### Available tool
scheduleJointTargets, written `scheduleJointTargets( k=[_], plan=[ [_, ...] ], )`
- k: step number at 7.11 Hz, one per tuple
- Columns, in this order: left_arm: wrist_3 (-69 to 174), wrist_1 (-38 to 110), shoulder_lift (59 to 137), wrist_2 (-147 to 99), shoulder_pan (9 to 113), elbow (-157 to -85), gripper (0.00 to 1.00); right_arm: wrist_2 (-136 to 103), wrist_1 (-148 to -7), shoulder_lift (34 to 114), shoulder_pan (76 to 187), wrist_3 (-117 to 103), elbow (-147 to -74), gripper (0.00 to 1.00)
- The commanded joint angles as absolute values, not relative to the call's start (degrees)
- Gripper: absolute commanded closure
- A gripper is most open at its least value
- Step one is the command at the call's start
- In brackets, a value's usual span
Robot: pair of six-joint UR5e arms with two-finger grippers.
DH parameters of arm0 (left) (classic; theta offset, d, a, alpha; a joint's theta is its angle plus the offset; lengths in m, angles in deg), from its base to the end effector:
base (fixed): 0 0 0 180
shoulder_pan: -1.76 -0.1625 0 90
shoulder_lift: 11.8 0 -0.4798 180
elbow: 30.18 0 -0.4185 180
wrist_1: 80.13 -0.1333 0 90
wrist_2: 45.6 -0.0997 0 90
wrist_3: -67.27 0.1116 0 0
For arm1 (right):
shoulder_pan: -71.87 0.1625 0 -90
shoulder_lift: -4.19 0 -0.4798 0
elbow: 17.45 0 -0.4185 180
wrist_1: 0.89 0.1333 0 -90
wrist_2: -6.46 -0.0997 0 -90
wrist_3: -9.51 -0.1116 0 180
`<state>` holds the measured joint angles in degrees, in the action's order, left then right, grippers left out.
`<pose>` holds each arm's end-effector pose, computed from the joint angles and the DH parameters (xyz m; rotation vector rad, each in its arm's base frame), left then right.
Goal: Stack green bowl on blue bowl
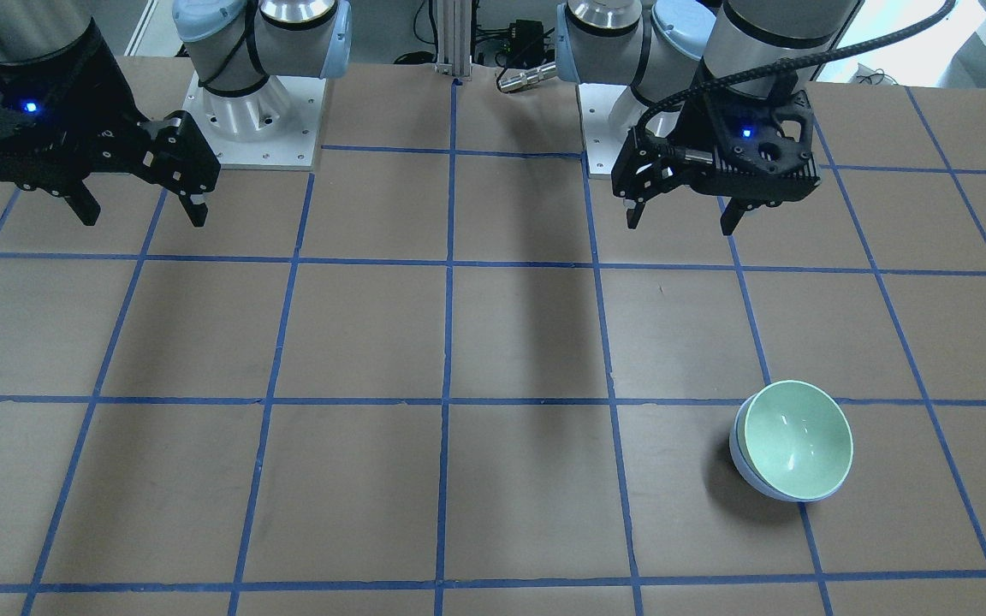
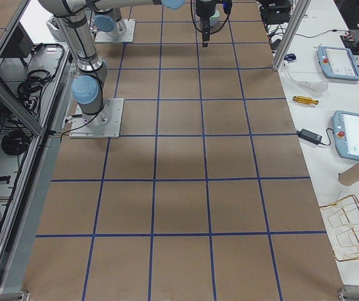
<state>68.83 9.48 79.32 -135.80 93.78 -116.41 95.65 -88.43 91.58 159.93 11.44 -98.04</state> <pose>-0.1516 -0.5279 0.5554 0.0978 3.1357 -0.0833 0.1163 -0.5495 0.5876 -0.0006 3.1278 -0.1192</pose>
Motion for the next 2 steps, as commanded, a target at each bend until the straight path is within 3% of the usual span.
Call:
scheduleJointTargets(
  k=[1, 2],
  plan=[
    [69.0, 9.2, 79.3, -135.7, 93.6, -116.4, 0.00, 95.7, -88.4, 91.6, 159.9, 11.4, -98.0, 0.00],
    [69.0, 9.2, 79.3, -135.7, 93.6, -116.4, 0.00, 95.7, -88.4, 91.6, 159.9, 11.4, -98.0, 0.00]
  ],
)
